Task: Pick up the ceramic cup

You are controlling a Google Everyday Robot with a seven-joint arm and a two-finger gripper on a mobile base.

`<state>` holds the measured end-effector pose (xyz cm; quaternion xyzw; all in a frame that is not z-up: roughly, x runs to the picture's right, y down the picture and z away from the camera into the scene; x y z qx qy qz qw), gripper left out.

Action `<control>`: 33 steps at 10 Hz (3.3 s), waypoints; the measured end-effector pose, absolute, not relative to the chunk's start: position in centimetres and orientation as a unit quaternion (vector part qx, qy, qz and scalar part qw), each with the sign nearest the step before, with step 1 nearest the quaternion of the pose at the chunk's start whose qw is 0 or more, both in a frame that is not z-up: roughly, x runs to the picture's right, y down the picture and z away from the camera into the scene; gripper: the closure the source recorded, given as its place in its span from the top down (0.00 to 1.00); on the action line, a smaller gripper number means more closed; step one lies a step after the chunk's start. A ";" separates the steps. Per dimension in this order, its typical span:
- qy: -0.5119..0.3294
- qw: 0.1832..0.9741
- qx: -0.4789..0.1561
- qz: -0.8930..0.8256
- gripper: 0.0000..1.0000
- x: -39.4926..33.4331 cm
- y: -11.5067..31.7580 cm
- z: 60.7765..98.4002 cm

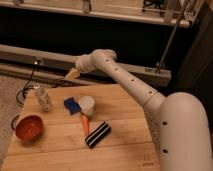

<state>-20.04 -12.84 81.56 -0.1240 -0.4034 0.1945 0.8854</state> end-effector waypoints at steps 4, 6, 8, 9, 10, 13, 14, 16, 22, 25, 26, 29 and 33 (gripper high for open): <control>-0.326 0.924 -0.136 0.148 0.80 -17.8 -10.5 83.7; -0.282 0.941 -0.148 0.116 0.80 -16.8 -9.2 83.8; -0.260 0.948 -0.161 0.084 0.80 -17.4 -8.5 82.4; -0.253 0.950 -0.165 0.074 0.80 -17.3 -8.2 81.9; -0.242 0.953 -0.172 0.062 0.80 -16.9 -7.8 81.4; -0.207 0.959 -0.192 0.041 0.80 -15.6 -6.1 81.5; -0.197 0.960 -0.197 0.039 0.80 -15.1 -5.6 81.7; -0.183 0.960 -0.208 0.027 0.80 -15.0 -3.9 82.1; -0.164 0.958 -0.236 0.013 0.80 -14.7 0.9 84.1; -0.158 0.959 -0.227 0.059 0.80 -12.9 0.5 86.1; -0.158 0.959 -0.223 0.074 0.80 -12.3 0.2 86.6; -0.158 0.957 -0.226 0.093 0.80 -11.4 0.6 88.1; -0.188 0.941 -0.278 0.050 0.51 -14.8 5.0 88.9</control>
